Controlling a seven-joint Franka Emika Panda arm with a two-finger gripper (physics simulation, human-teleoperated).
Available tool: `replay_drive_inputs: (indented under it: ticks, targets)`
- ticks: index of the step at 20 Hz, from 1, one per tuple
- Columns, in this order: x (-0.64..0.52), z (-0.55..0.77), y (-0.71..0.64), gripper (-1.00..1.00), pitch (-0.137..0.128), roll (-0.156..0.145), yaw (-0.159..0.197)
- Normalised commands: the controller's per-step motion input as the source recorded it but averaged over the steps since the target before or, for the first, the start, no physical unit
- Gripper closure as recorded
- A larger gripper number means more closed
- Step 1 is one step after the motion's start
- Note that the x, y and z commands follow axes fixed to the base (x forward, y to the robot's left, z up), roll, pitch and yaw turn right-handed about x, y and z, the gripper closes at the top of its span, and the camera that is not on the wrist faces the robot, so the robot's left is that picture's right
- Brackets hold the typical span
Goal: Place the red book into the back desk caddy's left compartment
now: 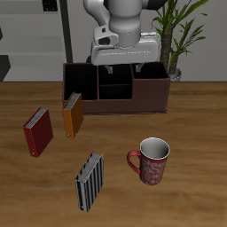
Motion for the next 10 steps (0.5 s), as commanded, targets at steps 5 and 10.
replay_drive_inputs:
  ticks: [5, 10]
  targets:
    - [0.11, 0.00, -0.12, -1.00, -0.007, -0.003, 0.025]
    - [0.30, 0.00, -0.42, -1.00, -0.013, -0.017, 0.004]
